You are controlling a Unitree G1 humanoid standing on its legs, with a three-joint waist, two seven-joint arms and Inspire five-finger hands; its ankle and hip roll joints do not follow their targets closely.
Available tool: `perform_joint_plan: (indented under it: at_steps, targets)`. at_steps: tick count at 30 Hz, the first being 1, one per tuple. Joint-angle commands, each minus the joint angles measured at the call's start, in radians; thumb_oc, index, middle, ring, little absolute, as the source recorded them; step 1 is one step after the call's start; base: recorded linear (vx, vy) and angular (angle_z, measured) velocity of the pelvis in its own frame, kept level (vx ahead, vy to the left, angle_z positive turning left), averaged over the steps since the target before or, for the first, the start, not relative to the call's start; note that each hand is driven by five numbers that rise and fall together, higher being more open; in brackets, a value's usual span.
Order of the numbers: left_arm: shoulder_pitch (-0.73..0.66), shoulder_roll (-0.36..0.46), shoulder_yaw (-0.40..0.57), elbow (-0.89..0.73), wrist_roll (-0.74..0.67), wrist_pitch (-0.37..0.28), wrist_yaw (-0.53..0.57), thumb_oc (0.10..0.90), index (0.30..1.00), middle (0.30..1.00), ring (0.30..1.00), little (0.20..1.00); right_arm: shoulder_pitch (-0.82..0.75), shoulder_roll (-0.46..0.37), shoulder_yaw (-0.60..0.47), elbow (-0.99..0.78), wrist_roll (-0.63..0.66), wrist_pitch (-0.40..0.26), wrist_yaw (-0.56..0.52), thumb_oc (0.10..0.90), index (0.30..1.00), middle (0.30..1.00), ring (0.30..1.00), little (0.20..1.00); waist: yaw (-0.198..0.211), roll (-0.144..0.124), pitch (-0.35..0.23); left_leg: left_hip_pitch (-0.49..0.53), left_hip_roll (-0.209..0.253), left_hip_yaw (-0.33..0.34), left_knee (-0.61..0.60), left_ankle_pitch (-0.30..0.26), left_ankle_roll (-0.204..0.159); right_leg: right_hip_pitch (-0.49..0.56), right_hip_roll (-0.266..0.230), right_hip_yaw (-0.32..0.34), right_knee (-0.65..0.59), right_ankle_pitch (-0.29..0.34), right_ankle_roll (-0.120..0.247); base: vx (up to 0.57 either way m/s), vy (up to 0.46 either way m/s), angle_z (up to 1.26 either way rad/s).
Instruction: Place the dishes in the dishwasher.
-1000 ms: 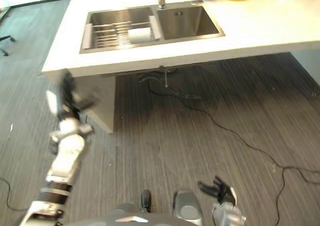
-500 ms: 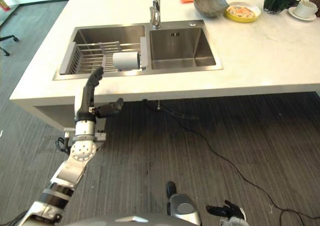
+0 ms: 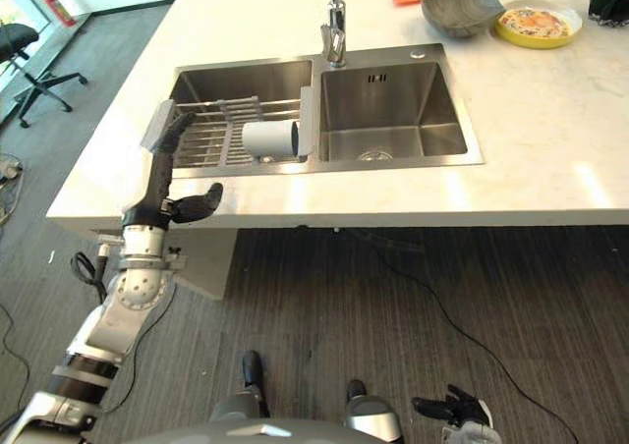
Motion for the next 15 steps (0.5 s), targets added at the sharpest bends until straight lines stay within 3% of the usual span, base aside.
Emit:
perform_joint_plan:
  at_steps: [1,4,6,8,9,12,15]
  targets:
    - [-0.112,0.097,0.009,-0.158,0.067,-0.080,0.026,0.800,0.900,0.900,0.900,0.900,0.039,0.036,-0.013,0.039,0.000,-0.005,-0.014,0.800,0.900,0.900,0.900,0.900,-0.001,-0.032,-0.109,0.046,-0.038,0.038,0.012,-0.125,-0.004,-0.022,-0.170,0.006,0.036,-0.089,0.150,0.14,0.149,0.24]
    - [-0.135,0.144,-0.019,-0.173,0.069,-0.087,-0.011,0.800,0.900,0.900,0.900,0.900,0.027,0.046,0.002,0.031,-0.011,0.006,0.003,0.800,0.900,0.900,0.900,0.900,0.010,-0.054,-0.115,0.065,-0.070,0.063,0.012,-0.152,0.019,-0.045,-0.216,0.018,0.112,-0.087,0.176,0.13,0.165,0.16]
    - [-0.177,0.199,-0.048,-0.190,0.092,-0.081,-0.031,0.800,0.900,0.900,0.900,0.900,0.014,0.045,0.037,0.009,-0.046,0.002,0.019,0.800,0.900,0.900,0.900,0.900,0.021,-0.064,-0.103,0.074,-0.089,0.072,0.012,-0.172,0.045,-0.126,-0.236,0.040,0.284,-0.073,0.197,0.07,0.240,0.03]
    - [-0.230,0.206,-0.102,-0.204,0.069,-0.091,-0.057,0.800,0.900,0.900,0.900,0.900,-0.004,0.043,0.054,-0.026,-0.022,-0.003,0.020,0.800,0.900,0.900,0.900,0.900,-0.008,-0.069,-0.057,0.089,-0.093,0.048,0.012,-0.176,0.066,-0.222,-0.205,0.110,0.460,-0.009,0.211,-0.02,0.215,0.00]
    - [-0.257,0.236,-0.123,-0.203,0.103,-0.098,-0.058,0.800,0.900,0.900,0.900,0.900,-0.027,0.058,0.062,-0.041,-0.012,-0.005,0.015,0.800,0.900,0.900,0.900,0.900,-0.014,-0.056,-0.043,0.090,-0.088,0.039,0.012,-0.198,0.065,-0.318,-0.152,0.161,0.452,-0.060,0.199,0.04,0.117,0.27]
    - [-0.253,0.245,-0.110,-0.215,0.074,-0.103,-0.089,0.800,0.900,0.900,0.900,0.900,-0.044,0.064,0.085,-0.029,-0.039,0.008,0.022,0.800,0.900,0.900,0.900,0.900,0.004,-0.066,-0.059,0.104,-0.095,0.060,0.012,-0.210,0.050,-0.280,-0.169,0.056,0.241,-0.057,0.182,0.11,-0.010,0.12]
    - [-0.267,0.217,-0.132,-0.221,0.066,-0.115,-0.126,0.800,0.900,0.900,0.900,0.900,-0.039,0.051,0.095,-0.004,-0.069,0.013,0.032,0.800,0.900,0.900,0.900,0.900,0.006,-0.077,-0.092,0.110,-0.081,0.074,0.012,-0.206,0.040,-0.198,-0.175,0.038,0.099,-0.037,0.186,0.08,-0.071,-0.17]
